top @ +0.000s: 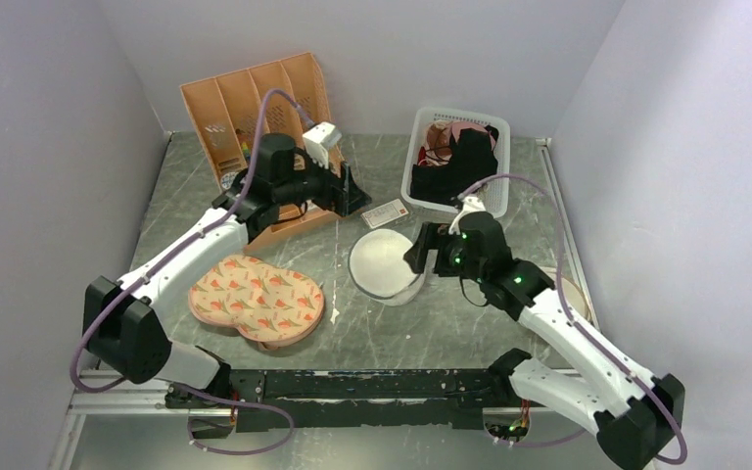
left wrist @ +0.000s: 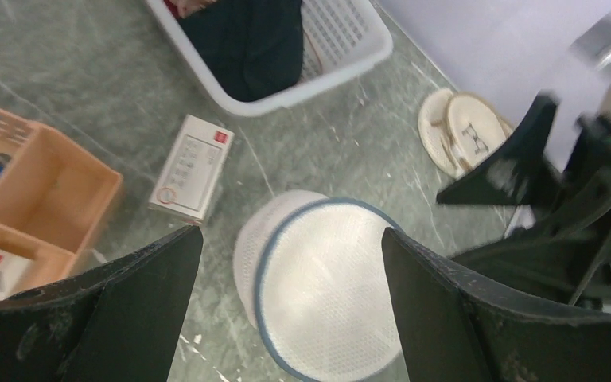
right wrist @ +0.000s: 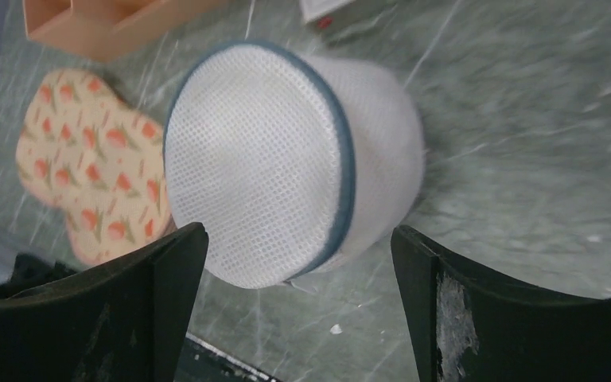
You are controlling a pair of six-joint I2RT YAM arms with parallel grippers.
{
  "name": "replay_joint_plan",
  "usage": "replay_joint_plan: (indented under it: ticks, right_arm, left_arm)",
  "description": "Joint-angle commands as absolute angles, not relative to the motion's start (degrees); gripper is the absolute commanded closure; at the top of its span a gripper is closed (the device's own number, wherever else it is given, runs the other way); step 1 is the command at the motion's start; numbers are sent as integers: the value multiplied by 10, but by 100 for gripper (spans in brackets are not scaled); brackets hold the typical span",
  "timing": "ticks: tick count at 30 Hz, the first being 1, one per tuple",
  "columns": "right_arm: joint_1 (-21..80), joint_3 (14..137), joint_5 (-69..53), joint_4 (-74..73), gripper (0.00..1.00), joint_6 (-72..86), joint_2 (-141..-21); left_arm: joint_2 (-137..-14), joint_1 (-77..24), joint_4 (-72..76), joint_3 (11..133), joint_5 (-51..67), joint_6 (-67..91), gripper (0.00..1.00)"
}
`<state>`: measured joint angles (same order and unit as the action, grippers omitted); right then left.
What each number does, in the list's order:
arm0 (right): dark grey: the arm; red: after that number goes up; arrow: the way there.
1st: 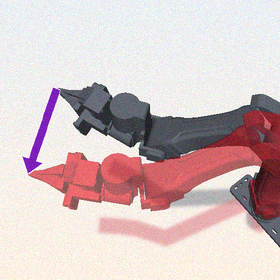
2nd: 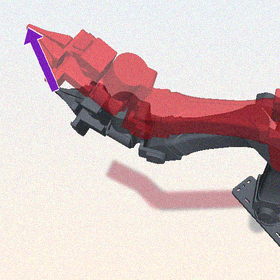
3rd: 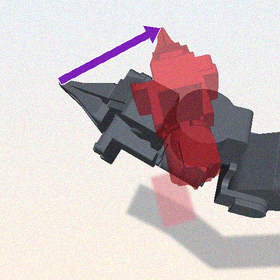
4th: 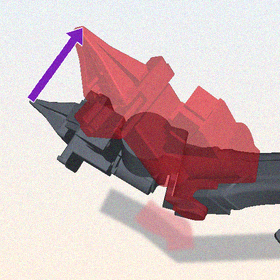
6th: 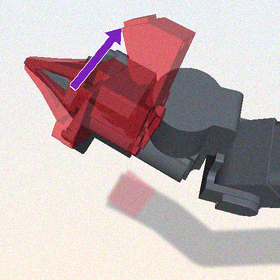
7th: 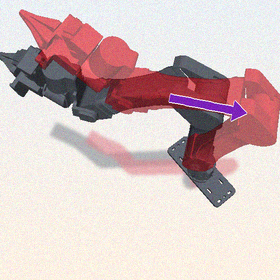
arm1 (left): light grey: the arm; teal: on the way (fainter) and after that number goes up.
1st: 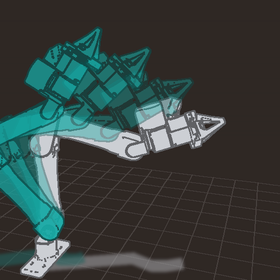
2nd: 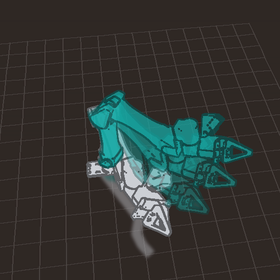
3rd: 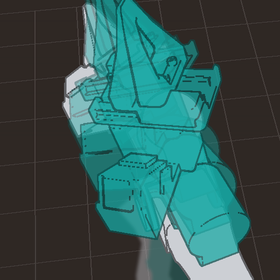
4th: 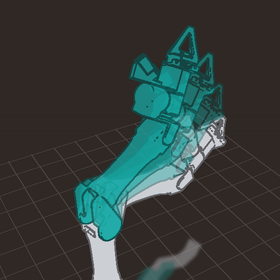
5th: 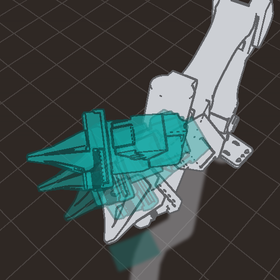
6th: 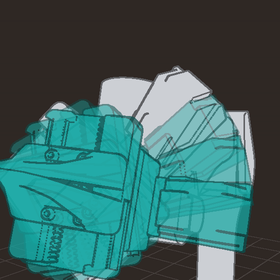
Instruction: Unzip the laundry bag and remove the bra
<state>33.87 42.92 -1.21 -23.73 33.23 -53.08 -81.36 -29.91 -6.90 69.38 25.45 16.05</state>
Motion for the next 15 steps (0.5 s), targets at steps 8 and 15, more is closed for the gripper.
replay_joint_plan:
  ticks: [8, 15]
  right_arm:
    - [340, 513, 256, -309, 13, 273, -356]
    - [340, 447, 271, -256, 13, 268, -223]
  left_arm:
    - [-878, -472, -181, 765, 93, 87, 5]
    - [-913, -646, -184, 737, -137, -12, 2]
